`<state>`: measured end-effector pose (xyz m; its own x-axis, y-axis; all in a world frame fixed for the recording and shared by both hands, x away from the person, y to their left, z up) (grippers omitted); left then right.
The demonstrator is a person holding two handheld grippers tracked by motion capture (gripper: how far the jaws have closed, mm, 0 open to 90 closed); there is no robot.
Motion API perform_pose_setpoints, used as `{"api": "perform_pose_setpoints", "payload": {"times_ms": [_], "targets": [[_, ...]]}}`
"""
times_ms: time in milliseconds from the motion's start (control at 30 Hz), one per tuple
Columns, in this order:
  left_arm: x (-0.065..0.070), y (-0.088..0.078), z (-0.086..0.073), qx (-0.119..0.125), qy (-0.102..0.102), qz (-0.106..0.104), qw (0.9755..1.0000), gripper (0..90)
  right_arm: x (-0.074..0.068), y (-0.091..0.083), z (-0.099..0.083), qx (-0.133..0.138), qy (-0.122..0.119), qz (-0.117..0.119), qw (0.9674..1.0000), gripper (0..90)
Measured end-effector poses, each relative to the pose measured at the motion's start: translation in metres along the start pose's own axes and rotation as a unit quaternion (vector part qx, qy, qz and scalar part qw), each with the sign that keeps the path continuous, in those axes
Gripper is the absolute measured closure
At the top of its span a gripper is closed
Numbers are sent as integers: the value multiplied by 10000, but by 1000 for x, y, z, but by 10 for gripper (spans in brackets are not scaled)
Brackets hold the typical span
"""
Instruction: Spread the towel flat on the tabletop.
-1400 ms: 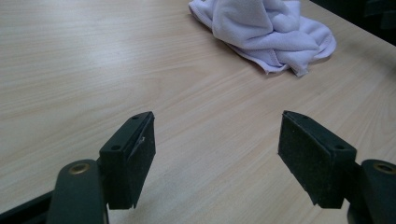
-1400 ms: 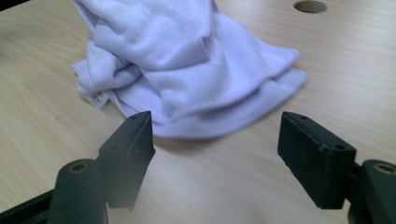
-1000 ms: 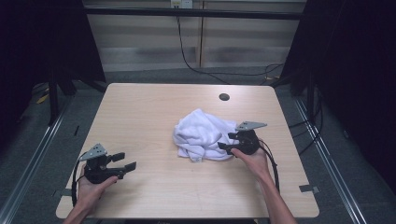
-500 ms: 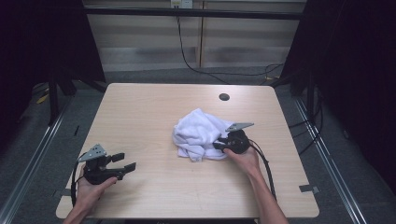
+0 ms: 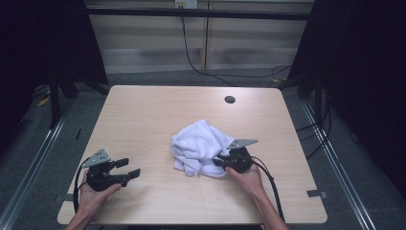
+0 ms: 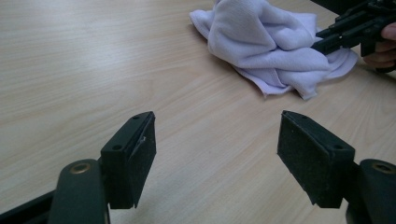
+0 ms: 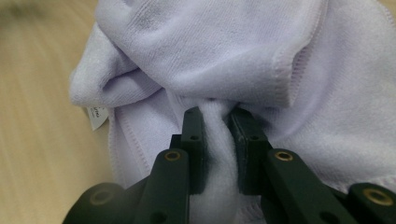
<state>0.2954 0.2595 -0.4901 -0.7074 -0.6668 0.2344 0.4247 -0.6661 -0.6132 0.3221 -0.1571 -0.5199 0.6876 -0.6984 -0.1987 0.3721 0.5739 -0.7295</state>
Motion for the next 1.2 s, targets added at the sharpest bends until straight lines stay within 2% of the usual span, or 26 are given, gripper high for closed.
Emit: {"api": "perform_pose_setpoints", "payload": {"times_ms": [100,133,167,200,233,267,300,367,433,500,600,633,667,700,767,800,833,867,900,933,967,1067,1100,1133,1167,1200], "targets": [[4,2,1,-23,46,-42,10000,283,-7,-1,-4,7,-17,29,10000,740],[8,3,2,-54,103,-105,9999,294,-15,-2,-7,-4,19,88,10000,714],[8,3,2,-54,103,-105,9999,303,-15,-2,-7,-4,19,88,10000,714],[10,4,2,-71,137,-152,9998,319,-25,-2,-8,-72,-56,159,9998,706],[13,5,3,-92,197,-210,9995,319,-25,-2,-8,-72,-56,159,9998,706],[14,6,3,-103,231,-216,9994,329,-33,-2,-9,-122,-125,228,9996,701],[20,7,4,-129,347,-326,9988,365,-41,-1,-9,-160,-252,288,9991,700],[26,9,7,-137,490,-403,9979,402,-49,0,-9,-162,-321,349,9987,698],[33,12,11,-120,580,-465,9972,459,-54,1,-7,-161,-365,422,9983,633],[39,17,16,-128,670,-572,9960,508,-56,-4,-4,-16,-337,478,9983,591],[47,25,24,-117,758,-808,9938,603,-53,-23,2,352,-173,559,9977,565],[52,27,27,-139,874,-812,9928,630,-52,-30,2,393,-166,487,9979,565],[52,27,27,-139,874,-812,9928,652,-51,-36,0,390,-161,432,9982,572],[59,33,33,-181,1012,-960,9901,672,-50,-42,-3,363,-174,419,9983,584],[64,36,36,-165,1062,-1003,9891,681,-50,-46,-8,346,-206,361,9985,590],[67,41,39,-216,1120,-1021,9882,688,-50,-50,-14,332,-196,326,9987,604],[70,52,43,-318,1193,-1001,9873,684,-50,-55,-27,257,-166,357,9989,614],[70,52,43,-318,1193,-1001,9873,664,-50,-55,-33,192,-145,334,9992,613],[71,58,45,-351,1117,-1026,9878,631,-51,-56,-40,162,-87,343,9992,611],[73,72,44,-486,1096,-1067,9870,599,-52,-56,-45,172,-59,421,9989,610],[73,72,44,-486,1096,-1067,9870,570,-52,-56,-45,172,-59,421,9989,610],[73,90,34,-822,1171,-896,9857,539,-57,-50,-56,42,-72,523,9986,607],[73,91,30,-928,1244,-844,9843,568,-61,-44,-57,9,-100,596,9982,567],[73,89,30,-961,1243,-815,9842,596,-62,-42,-57,-4,-148,630,9979,554],[73,89,30,-961,1243,-815,9842,666,-62,-42,-57,-4,-148,630,9979,554],[72,89,28,-1039,1233,-752,9840,721,-67,-33,-55,-79,-252,619,9977,500]]}}
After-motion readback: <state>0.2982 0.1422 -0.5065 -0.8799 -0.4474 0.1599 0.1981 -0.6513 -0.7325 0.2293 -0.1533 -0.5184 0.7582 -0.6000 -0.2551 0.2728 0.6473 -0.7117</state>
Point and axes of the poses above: each handheld gripper's, and its own axes: y roughly forward along the jaws, z roughly out of its top, x roughly to its right, the point moved 2 cm from there along y, roughly forward along the jaws, and after that the axes turned 8 degrees about -x, right-handed, at the moved point
